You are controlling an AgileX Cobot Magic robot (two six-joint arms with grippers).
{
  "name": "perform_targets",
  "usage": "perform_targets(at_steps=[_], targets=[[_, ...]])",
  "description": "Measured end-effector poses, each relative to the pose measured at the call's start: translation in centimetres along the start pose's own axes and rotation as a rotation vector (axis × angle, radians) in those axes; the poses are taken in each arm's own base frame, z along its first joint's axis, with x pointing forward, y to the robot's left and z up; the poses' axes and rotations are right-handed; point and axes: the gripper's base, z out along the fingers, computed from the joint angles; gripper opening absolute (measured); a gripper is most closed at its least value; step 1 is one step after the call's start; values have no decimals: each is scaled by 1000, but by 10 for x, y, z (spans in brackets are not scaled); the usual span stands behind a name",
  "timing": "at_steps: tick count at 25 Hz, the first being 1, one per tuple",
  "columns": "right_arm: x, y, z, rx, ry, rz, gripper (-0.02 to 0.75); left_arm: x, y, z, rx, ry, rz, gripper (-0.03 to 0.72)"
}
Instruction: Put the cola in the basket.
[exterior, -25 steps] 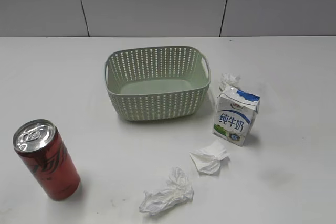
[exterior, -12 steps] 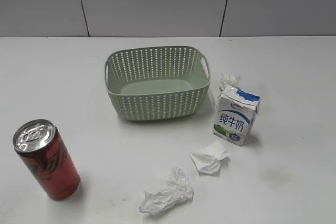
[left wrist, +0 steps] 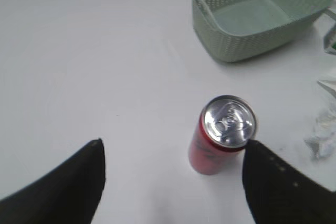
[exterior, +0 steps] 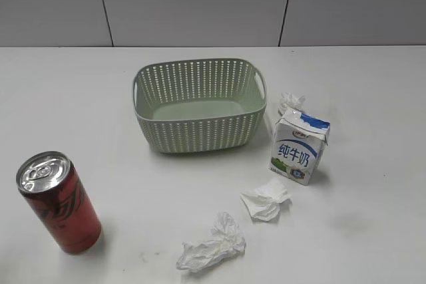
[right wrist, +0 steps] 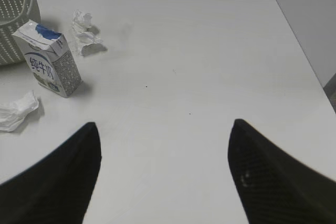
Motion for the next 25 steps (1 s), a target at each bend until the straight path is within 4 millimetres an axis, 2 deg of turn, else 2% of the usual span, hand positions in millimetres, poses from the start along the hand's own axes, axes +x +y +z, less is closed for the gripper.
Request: perform_targets(at_steps=[5,13,19,25], targets=[[0,0,0,0,0,0,571,-17,-3,30,105,124,71,606],[0,0,0,0,0,0,571,-26,-27,66,230,329,283,600],[0,0,0,0,0,1,571,-30,-30,104,252,505,288,631],[0,0,0,0,0,1,571,-29,-28,136,234,591,289,647]])
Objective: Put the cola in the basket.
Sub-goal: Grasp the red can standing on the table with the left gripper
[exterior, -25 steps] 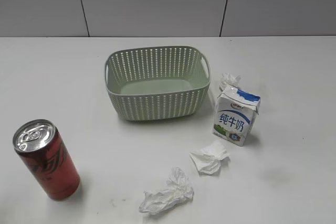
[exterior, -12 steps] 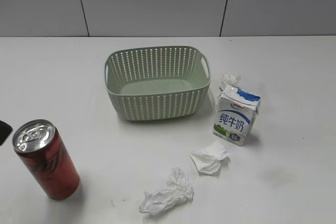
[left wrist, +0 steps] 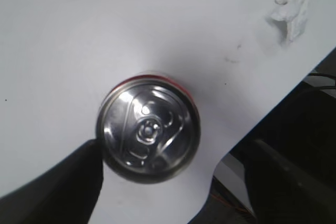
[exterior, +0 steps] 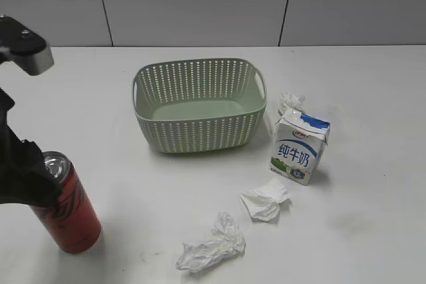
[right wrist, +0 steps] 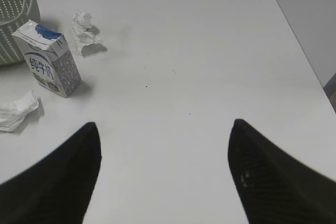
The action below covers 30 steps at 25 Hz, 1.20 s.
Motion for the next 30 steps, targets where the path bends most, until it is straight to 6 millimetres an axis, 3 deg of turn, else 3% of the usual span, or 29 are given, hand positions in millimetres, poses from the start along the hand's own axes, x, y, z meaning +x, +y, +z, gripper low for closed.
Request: perform_targets(at_steps=[14,19,30], targets=[[0,0,0,0,0,0,571,-12,18,47,-12,113,-14,628],[0,0,0,0,0,0,571,-13,18,51,-5,126,-19,536],[0,0,0,0,0,-1,571,-17,18,46,4,136,-16,534]])
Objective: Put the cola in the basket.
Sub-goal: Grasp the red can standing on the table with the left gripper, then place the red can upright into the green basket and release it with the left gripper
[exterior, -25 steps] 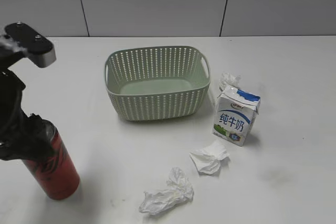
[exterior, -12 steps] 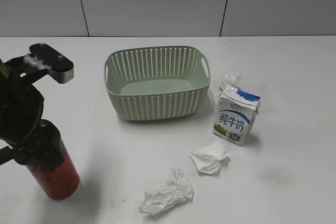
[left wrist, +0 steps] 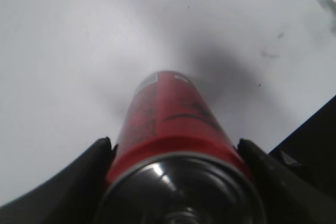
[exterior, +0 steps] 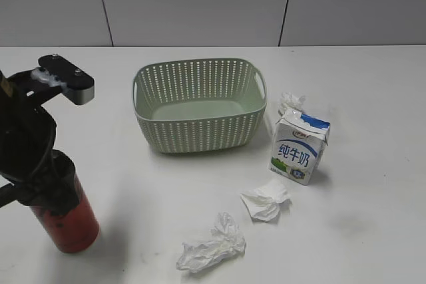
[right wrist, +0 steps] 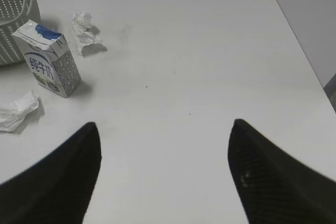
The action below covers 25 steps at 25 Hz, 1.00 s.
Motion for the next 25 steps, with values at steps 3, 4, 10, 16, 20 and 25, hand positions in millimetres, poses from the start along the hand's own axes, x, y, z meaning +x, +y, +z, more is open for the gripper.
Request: perform_targets(at_steps=[3,4,10,16,20,25], targets=[[0,0,0,0,0,0,571,-11,0,-15,0,-16,14,534],[0,0,0,0,0,0,571,-17,0,-23,-3,-34,20,534],[0,0,0,0,0,1,571,-49,0,-79,-52,-159,36,534],[0,0,0,0,0,1,571,-89,8,-106,-81,-181,52,533],[0,0,0,0,0,1,571,-126,17,-109,-91,-232,50,533],[0,0,0,0,0,0,571,-161,25,-112,-90,-301,40,533]])
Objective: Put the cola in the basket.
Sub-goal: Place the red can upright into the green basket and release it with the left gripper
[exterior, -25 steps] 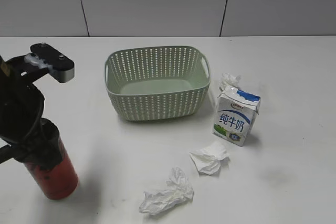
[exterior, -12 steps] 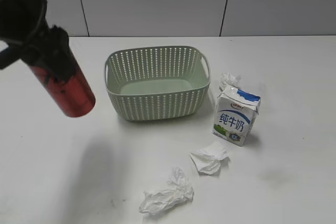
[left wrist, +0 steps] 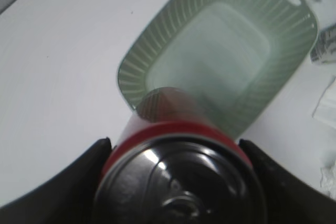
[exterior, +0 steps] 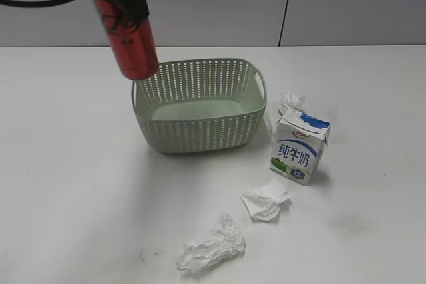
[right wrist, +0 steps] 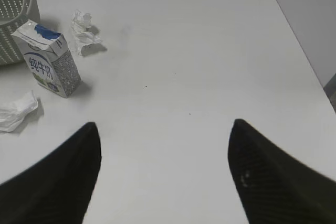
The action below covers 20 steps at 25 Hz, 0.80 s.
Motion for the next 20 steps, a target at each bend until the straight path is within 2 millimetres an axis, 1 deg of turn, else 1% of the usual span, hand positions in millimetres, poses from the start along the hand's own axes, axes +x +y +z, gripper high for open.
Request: perform_targets(at_steps=[2,5,7,12,14,17,20], targets=[[0,0,0,0,0,1,571,-11,2,6,6,-19,0,533],[0,0,0,0,0,1,571,-23,2,24,8,-15,16,533],[0,0,0,0,0,1,571,-28,-2,42,7,10,37,533],[0,0,0,0,0,1,571,-29,-21,92,14,110,100,533],[0,0,0,0,0,1,571,-29,-26,111,21,131,109,533],[0,0,0,0,0,1,571,-29,-28,131,23,125,113,533],[0,0,0,0,0,1,571,-30,-26,144,16,113,111,533]])
